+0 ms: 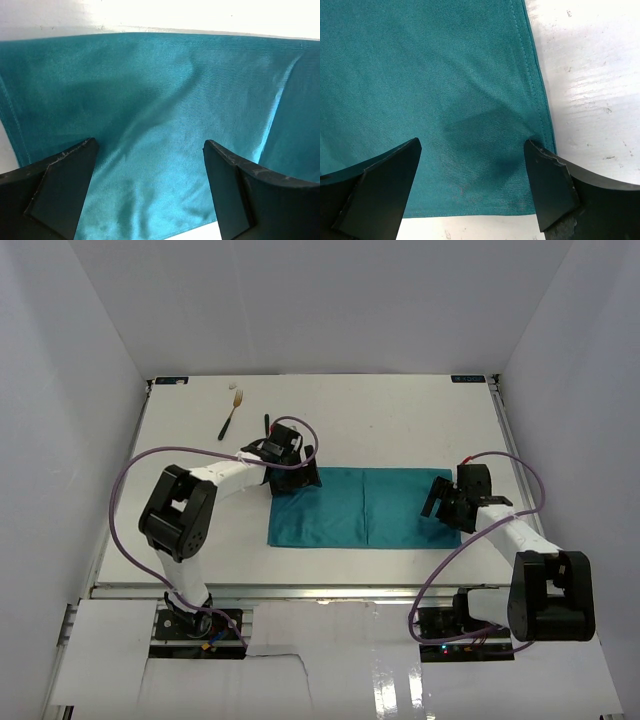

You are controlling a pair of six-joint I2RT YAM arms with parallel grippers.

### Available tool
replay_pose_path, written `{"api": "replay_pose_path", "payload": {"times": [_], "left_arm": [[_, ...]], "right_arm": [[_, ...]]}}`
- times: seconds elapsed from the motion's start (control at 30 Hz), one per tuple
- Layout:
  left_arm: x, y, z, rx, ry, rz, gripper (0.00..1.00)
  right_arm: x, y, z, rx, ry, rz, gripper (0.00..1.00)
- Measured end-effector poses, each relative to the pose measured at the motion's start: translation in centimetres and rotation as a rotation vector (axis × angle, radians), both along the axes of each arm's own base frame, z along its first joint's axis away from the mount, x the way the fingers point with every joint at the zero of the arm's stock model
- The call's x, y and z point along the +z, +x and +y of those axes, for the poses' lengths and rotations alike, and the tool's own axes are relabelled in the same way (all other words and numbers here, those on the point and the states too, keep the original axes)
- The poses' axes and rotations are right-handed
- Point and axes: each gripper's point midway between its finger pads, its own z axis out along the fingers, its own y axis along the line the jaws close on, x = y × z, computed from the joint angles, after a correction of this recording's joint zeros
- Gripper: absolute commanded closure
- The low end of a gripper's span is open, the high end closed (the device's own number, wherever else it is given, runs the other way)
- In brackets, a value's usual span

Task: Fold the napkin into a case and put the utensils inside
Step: Fold the napkin at the center of the board.

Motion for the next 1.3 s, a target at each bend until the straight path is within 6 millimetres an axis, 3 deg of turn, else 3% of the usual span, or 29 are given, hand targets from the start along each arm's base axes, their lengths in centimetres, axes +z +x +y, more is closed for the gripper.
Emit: {"api": "replay_pose_path", "payload": {"times": [0.4, 0.73, 0.97, 1.13, 1.3], "left_arm": [[0.0, 0.5, 0.7, 0.006, 0.045, -0.016, 0.02], [5.2, 2.0, 1.2, 0.033, 0.037, -0.155, 0.02], [7.5, 2.3, 1.4, 0.045, 0.021, -0.213, 0.02], [6.7, 1.8, 1.6, 0.046, 0.030, -0.196, 0.02], [5.5, 0.9, 1.8, 0.039, 0.032, -0.160, 0.02]], "right_arm": [[1.2, 0.0, -0.7, -0.010, 0.000, -0.031, 0.10], [3.9, 0.2, -3.8, -0.113, -0.080, -0.097, 0.10], [2.5, -0.6, -5.2, -0.168, -0.051, -0.031, 0.08], [0.5, -1.3, -4.5, -0.128, -0.007, 0.055, 0.05], [0.0, -1.7, -4.1, -0.099, 0.007, 0.067, 0.00]]}}
